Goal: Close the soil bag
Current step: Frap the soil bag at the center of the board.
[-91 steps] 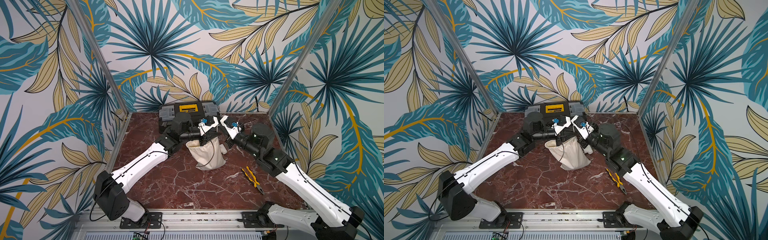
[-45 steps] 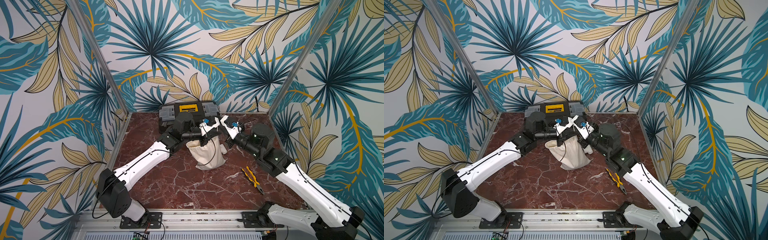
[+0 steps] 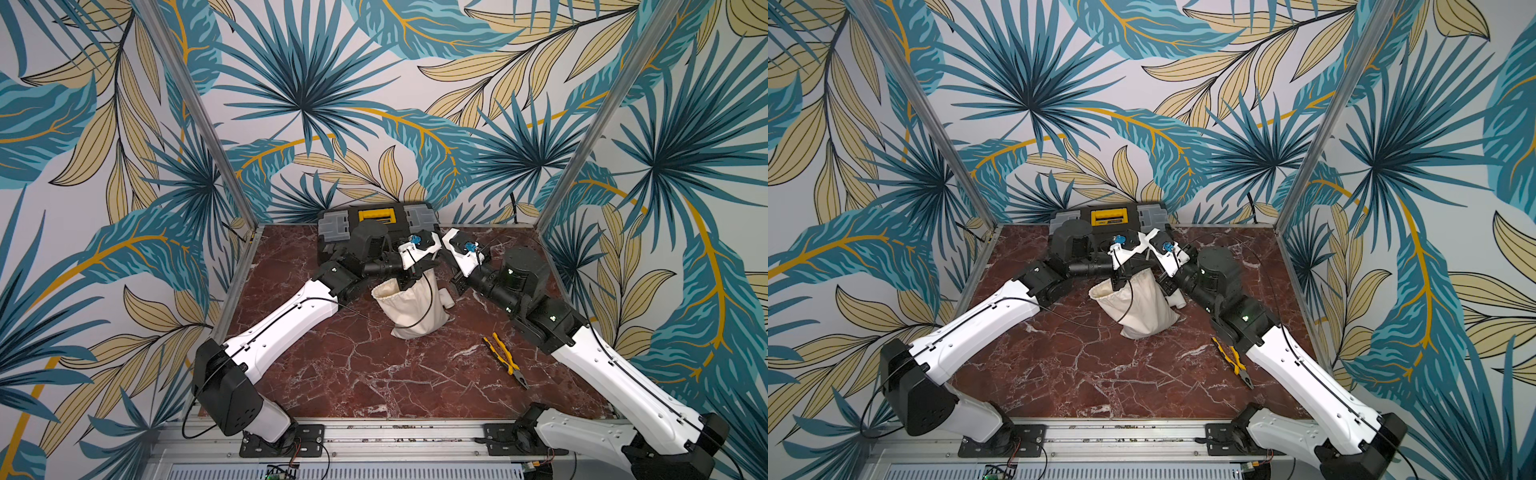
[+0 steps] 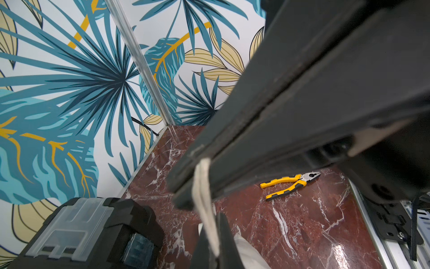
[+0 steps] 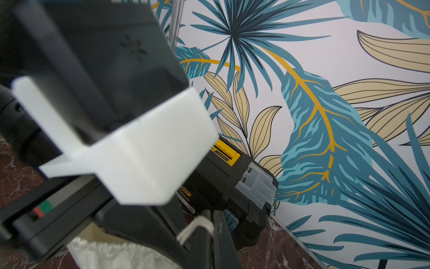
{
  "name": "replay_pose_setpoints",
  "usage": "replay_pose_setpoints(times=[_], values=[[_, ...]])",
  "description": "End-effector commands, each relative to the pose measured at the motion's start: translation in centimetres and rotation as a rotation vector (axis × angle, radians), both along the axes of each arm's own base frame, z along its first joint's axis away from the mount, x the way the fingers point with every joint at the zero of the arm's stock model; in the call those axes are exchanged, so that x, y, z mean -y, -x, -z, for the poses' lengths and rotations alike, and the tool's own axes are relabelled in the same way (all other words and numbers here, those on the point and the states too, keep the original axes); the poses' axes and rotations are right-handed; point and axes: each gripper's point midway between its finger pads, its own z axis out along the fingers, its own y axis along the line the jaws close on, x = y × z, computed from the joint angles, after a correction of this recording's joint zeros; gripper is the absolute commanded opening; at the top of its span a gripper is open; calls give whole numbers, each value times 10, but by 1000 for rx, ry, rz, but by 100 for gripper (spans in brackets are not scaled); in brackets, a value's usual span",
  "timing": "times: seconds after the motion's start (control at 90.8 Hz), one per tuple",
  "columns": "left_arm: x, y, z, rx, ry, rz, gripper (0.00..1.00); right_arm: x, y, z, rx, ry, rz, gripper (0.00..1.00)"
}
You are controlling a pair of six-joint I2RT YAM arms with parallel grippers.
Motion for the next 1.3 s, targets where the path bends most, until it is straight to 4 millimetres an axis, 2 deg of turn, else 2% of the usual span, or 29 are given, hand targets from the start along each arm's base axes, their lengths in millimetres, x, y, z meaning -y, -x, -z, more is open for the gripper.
replay_pose_setpoints(times=[0.0,0.452,0.727,1.289], values=[[-8,-6,31,-61,-133,-50,8,12,3,-53,110,-149,38,0],[-14,-10,47,-96,-194,-88,12,11,11,-74,121,-211,-2,0],[-14,-13,50,-106,-202,-103,12,13,17,-86,133,-235,-22,0],[-25,-13,73,-155,-311,-140,11,22,19,-104,177,-250,6,0]])
